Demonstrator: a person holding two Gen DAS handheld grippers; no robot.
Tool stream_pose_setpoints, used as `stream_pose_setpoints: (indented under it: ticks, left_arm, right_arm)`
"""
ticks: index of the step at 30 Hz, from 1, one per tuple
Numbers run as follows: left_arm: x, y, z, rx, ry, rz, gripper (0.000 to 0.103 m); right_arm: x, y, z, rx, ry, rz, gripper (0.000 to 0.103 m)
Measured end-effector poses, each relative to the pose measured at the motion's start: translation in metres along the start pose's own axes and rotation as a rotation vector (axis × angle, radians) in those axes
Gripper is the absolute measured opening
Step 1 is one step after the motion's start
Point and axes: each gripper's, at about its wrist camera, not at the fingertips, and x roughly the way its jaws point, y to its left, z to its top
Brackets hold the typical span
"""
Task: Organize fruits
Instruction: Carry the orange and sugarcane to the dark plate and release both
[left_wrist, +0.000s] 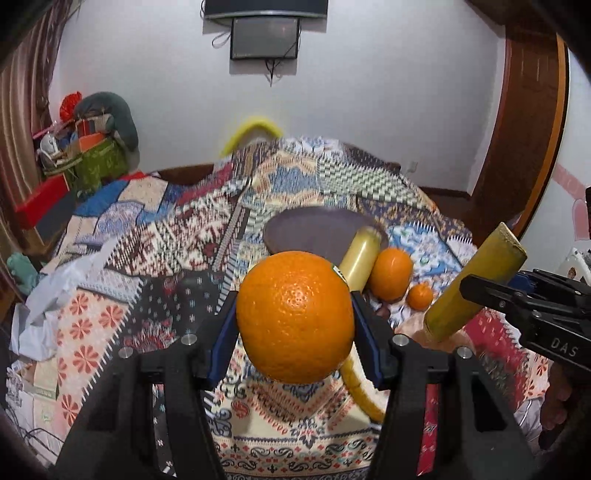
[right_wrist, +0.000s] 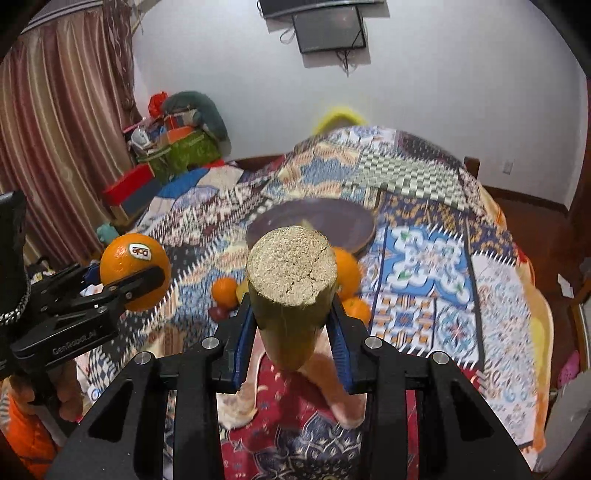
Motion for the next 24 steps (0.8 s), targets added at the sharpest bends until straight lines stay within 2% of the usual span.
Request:
stream_pose_setpoints:
  ticks: [4, 15, 24]
  left_arm:
    - [-0.006, -0.006, 0.014, 0.008, -0.046, 0.002, 0.057]
    - [0.001, -0.009, 0.046, -0.004, -0.104, -0.005, 0.057]
    - [0.031, -0.006, 0.067, -0.016, -0.111, 0.000, 0.057]
  right_arm:
    - [-0.006, -0.003, 0.013, -0.005, -0.045, -0.012, 0.034]
    - [-0.014, -0.016, 0.042, -0.009, -0.145, -0.031, 0.034]
    - [0.005, -0.029, 0.060, -0.013, -0.159, -0.061, 0.034]
